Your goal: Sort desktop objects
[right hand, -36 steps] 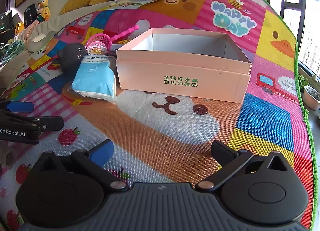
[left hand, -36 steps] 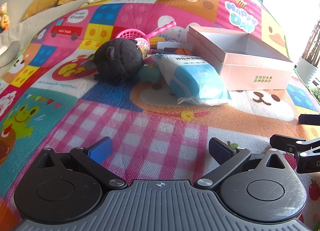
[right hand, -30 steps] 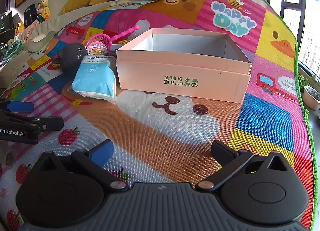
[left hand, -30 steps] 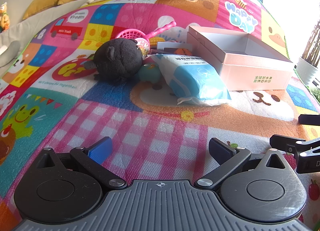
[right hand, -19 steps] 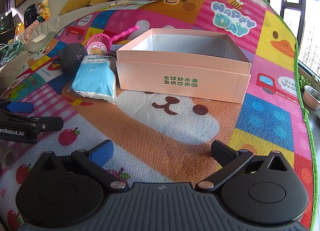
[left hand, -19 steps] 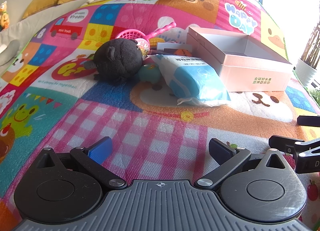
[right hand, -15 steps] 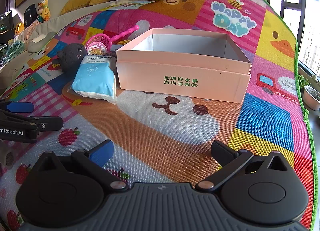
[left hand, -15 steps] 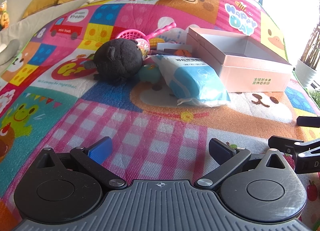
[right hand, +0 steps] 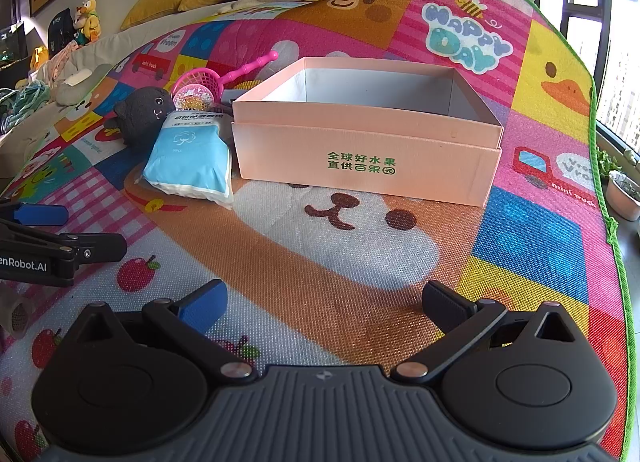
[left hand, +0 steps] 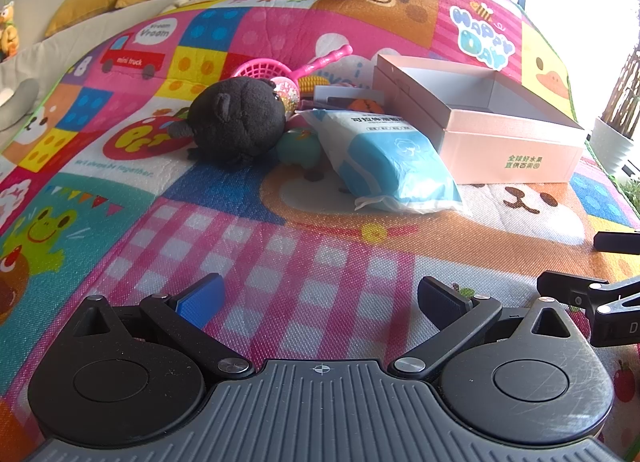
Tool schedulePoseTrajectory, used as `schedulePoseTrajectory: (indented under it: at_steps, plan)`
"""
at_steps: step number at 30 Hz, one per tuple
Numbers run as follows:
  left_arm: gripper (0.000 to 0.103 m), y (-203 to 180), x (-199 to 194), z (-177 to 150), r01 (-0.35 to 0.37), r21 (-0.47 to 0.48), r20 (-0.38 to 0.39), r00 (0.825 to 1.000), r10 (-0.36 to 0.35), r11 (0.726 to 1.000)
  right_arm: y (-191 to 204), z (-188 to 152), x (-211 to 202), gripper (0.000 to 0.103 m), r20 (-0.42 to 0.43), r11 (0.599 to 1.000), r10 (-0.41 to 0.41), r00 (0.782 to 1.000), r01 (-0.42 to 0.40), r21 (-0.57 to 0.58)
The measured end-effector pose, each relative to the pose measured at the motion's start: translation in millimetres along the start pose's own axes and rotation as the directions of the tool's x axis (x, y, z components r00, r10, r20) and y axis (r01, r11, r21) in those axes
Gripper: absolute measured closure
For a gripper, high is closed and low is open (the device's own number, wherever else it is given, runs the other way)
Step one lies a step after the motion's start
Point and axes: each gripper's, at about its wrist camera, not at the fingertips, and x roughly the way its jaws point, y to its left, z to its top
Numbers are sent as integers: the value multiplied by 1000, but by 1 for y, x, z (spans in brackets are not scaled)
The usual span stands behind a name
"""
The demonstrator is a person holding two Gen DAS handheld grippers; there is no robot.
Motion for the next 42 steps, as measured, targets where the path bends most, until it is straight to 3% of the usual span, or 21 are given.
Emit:
schedulePoseTrajectory:
  at_steps: [18,37,42]
  plan:
    - [0,0,1,0,-4,6,-2,1000,4,1000,0,0,1,0,-3,1000,-1,1000,1,-1]
    - [0,-5,3,0,-23,24,-11,1000,24,999,1,9,3,0,-83,1000,-2,997,3,8]
    - [0,12,-2,10,50,-5,-17,999,-50,999,6,11,1,0,-85,1000,18,996,-19,-19]
